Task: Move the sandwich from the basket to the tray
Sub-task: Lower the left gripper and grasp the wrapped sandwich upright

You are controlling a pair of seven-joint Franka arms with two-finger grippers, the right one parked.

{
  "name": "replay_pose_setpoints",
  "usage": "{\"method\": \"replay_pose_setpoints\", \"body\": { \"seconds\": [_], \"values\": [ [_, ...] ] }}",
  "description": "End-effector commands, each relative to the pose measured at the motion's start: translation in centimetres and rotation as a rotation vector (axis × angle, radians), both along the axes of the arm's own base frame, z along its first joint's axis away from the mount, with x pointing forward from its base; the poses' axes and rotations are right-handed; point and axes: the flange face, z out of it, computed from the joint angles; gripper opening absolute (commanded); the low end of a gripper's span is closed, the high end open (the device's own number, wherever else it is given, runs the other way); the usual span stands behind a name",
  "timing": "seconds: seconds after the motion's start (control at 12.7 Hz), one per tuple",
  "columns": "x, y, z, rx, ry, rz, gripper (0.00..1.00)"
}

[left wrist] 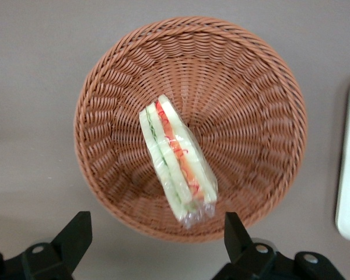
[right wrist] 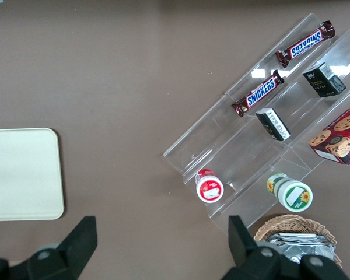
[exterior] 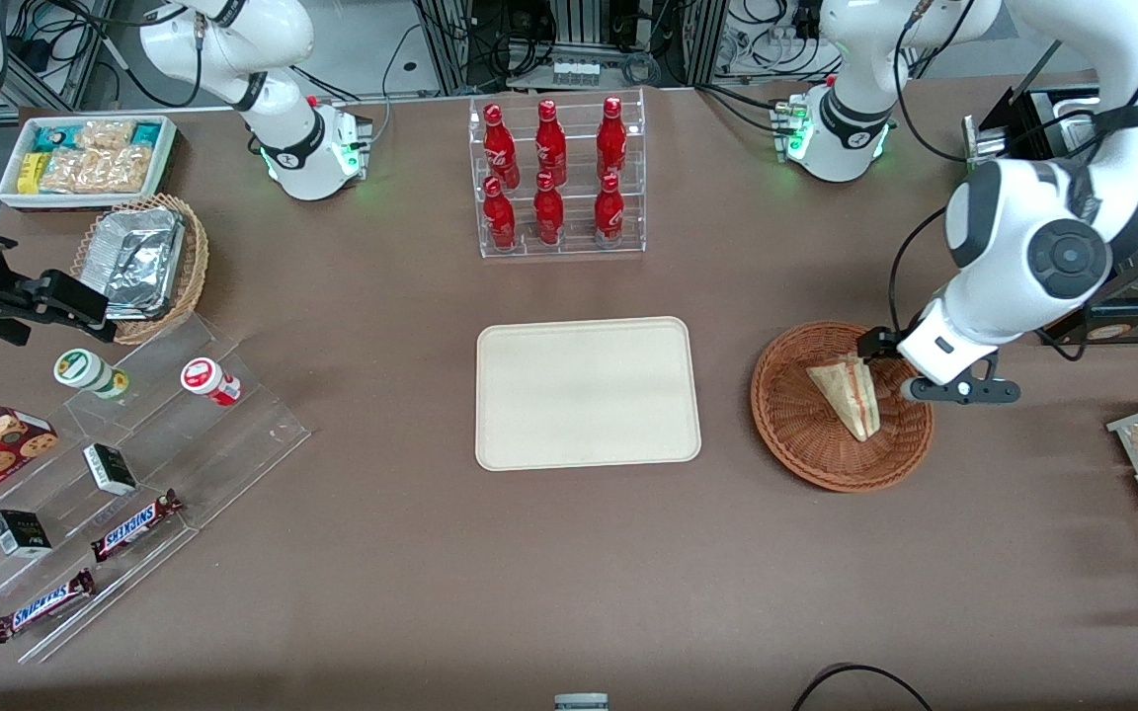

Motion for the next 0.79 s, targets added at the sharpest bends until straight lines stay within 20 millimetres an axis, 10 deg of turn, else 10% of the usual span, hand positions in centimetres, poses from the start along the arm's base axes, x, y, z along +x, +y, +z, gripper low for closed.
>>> {"method": "replay_pose_setpoints", "body": {
  "seconds": [0.0, 0.71],
  "values": [
    [-1.5, -0.3, -1.2, 0.0, -0.053, 0.209, 1.0],
    [-2.2, -2.1, -6.0, 0.023, -0.022, 0.552, 1.0]
  ]
}}
